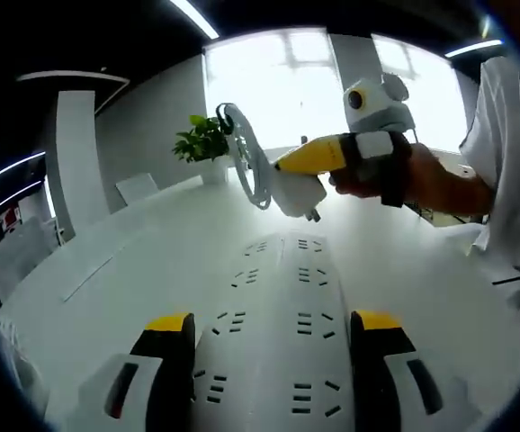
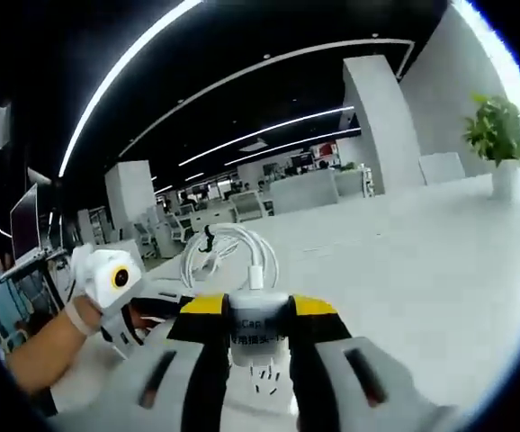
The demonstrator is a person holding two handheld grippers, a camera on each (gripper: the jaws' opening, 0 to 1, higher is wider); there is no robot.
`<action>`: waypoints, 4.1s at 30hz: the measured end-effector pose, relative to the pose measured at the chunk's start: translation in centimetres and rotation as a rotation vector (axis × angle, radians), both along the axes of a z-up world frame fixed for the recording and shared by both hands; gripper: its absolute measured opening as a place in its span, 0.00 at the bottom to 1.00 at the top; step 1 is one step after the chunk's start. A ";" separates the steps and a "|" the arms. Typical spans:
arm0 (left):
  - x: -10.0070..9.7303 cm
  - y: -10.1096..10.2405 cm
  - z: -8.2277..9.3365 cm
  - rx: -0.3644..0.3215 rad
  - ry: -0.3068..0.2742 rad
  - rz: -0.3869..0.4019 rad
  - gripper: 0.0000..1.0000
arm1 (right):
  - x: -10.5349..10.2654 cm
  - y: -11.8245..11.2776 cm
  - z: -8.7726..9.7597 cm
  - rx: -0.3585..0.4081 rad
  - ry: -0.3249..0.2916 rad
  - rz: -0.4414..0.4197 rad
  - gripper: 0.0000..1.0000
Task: Straighten the power strip on the desk, plug the charger into it
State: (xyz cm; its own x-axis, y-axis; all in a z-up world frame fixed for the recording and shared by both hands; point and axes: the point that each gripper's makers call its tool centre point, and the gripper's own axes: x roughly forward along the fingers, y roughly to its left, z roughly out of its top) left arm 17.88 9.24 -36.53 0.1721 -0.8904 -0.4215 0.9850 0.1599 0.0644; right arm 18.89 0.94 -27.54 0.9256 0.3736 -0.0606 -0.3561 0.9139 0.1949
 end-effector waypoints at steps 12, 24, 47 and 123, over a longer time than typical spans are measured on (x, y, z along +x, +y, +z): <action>-0.1 -0.1 0.1 -0.003 -0.006 -0.004 0.71 | 0.4 -0.3 -1.9 0.110 -0.016 -0.106 0.24; -0.2 -0.2 0.1 -0.003 -0.006 -0.003 0.71 | 0.4 -0.7 -2.0 0.121 -0.028 -0.141 0.24; -0.1 -0.1 0.2 -0.009 -0.009 -0.003 0.71 | -3.7 -0.6 -3.9 -0.061 0.143 -0.044 0.24; -2.4 -9.2 3.7 -0.075 -0.315 -0.104 0.35 | -2.7 -0.7 -4.5 -0.161 0.456 0.074 0.25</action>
State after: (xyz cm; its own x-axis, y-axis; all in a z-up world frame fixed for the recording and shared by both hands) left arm 15.52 0.04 -32.83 0.1897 -0.9364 -0.2951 0.9300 0.0750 0.3597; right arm 16.23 0.28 -32.06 0.7627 0.3897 -0.5161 -0.3323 0.9208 0.2043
